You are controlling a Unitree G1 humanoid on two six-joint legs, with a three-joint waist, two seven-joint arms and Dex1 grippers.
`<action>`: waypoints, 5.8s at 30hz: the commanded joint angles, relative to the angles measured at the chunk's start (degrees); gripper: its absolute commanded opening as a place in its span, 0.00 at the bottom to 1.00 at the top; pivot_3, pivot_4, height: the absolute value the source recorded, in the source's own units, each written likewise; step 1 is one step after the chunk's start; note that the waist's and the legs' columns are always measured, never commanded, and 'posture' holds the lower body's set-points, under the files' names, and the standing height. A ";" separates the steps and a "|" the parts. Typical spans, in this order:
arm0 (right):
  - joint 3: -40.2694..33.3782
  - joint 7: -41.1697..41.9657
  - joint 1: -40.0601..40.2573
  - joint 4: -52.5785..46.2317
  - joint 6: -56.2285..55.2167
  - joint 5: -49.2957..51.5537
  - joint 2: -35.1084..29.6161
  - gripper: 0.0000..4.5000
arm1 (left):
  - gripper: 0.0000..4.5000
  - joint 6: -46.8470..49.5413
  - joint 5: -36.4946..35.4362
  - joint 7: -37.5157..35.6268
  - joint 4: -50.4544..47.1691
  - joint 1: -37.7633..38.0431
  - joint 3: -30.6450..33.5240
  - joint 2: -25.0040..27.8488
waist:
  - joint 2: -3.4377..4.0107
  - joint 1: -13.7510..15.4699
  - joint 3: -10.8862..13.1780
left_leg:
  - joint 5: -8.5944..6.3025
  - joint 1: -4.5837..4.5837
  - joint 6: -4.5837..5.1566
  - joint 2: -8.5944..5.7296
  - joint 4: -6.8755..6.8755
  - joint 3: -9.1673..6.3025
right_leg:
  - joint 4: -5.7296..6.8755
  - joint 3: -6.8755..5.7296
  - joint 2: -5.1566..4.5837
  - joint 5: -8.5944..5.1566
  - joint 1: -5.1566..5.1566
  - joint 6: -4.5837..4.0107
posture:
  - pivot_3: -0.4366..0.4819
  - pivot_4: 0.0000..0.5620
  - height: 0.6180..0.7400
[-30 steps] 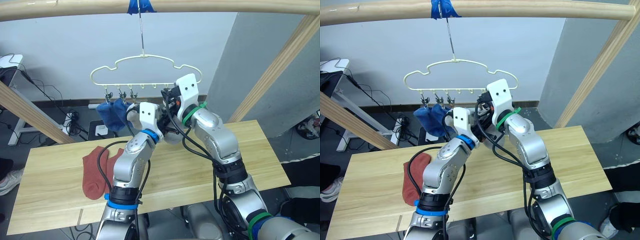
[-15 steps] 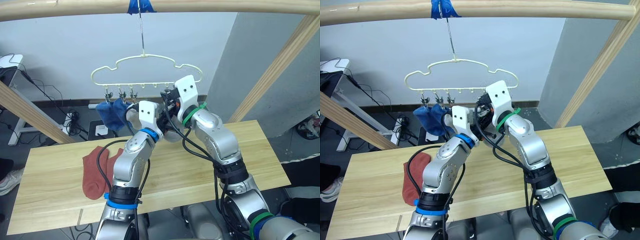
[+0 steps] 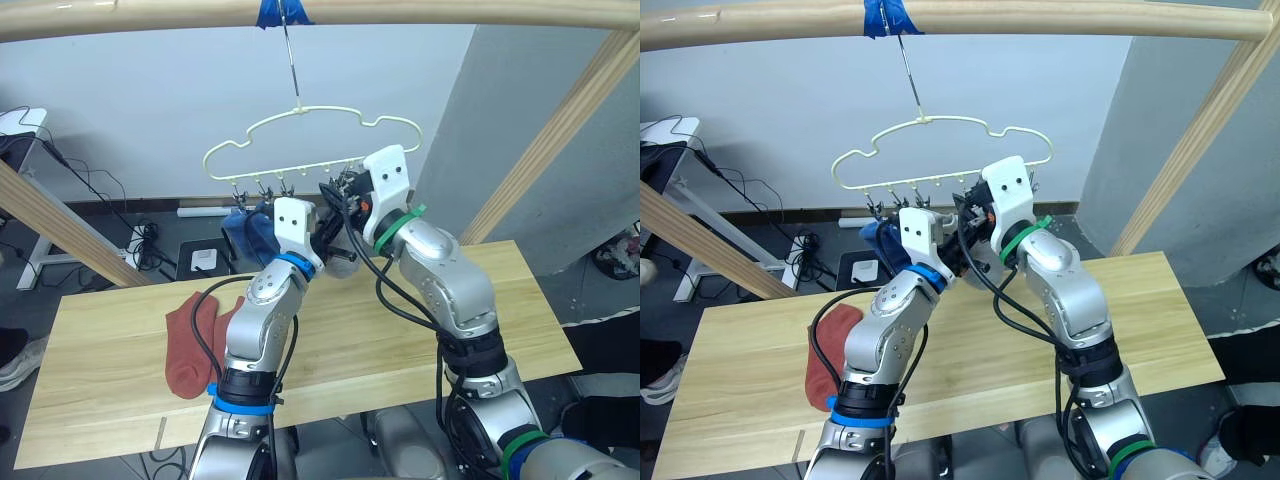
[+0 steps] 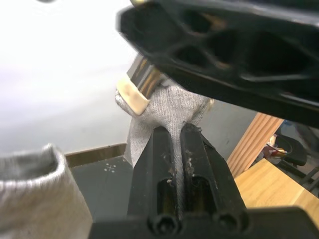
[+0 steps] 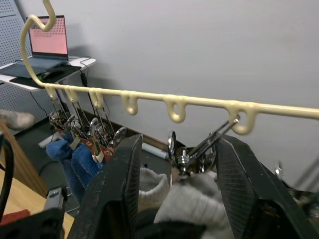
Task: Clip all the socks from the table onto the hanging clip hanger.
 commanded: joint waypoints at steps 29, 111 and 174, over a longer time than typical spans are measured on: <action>-0.63 -0.36 11.21 -18.20 1.81 1.46 -11.93 0.50 | 0.75 -4.38 -0.10 -18.10 -10.14 6.10 -1.77 21.30 | 0.00 -0.01 0.00 | 0.00 0.05 0.00 0.02 0.00 0.00 | 0.03 -0.01 0.00 -0.03 0.01 0.05 | 0.24 0.41 1.00; -1.44 -5.42 3.20 -1.96 0.86 -3.70 -4.68 0.50 | 0.75 -6.13 -2.76 -26.21 -8.05 2.91 -0.23 26.28 | 0.01 0.13 -0.02 | 0.01 0.13 -0.01 0.02 0.11 0.02 | 0.40 0.00 -0.02 0.15 0.00 -0.23 | 0.27 0.39 1.00; -6.27 -15.87 -3.35 3.87 2.68 -2.82 6.52 0.50 | 0.75 -6.72 -1.81 -26.00 -7.16 2.66 -1.12 25.83 | 0.01 -0.06 -0.02 | 0.02 0.17 -0.01 0.01 0.32 0.03 | 0.74 0.03 -0.01 0.14 -0.03 -0.22 | 0.26 0.38 1.00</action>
